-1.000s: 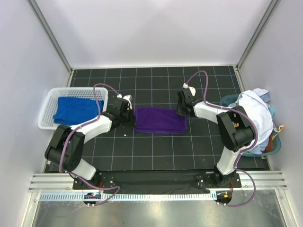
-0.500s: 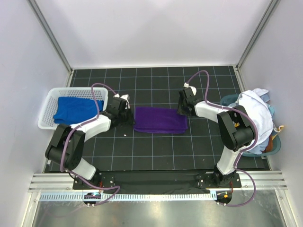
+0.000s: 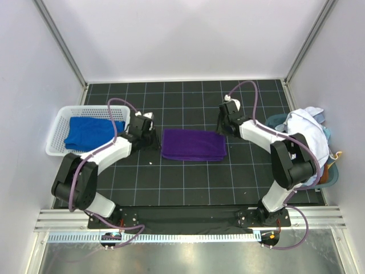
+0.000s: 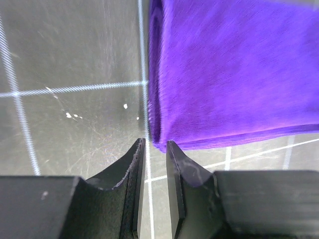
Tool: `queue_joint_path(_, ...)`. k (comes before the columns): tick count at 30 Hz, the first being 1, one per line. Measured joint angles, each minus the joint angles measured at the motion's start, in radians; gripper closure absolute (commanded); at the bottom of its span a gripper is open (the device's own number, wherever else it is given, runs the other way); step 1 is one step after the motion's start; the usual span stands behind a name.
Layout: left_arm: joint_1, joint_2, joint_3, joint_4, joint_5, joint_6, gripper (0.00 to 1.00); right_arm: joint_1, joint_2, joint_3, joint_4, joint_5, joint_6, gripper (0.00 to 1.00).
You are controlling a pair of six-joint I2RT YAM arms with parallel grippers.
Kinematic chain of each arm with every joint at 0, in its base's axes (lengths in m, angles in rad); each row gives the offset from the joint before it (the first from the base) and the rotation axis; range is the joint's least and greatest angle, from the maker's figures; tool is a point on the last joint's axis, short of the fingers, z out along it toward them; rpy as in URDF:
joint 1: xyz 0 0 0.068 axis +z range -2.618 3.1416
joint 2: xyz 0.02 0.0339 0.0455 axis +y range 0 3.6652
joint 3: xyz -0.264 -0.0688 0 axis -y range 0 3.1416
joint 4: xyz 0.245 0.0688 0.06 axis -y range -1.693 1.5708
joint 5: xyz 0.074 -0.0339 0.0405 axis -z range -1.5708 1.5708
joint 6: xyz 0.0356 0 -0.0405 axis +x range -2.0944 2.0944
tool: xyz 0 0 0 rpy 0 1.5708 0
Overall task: Fold and stack the towels
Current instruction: Fold the towel
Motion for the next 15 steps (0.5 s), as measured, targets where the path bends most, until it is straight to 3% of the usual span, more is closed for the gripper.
queue_joint_path(7, -0.048, -0.048, 0.153, -0.051, -0.047, -0.003, 0.74, 0.006, -0.127, -0.017, -0.018, -0.004, 0.018, 0.61)
queue_joint_path(15, -0.176, 0.187, 0.307, -0.018, 0.020, -0.003, 0.78, 0.045, -0.130, -0.104, -0.007, -0.020, 0.063, 0.61)
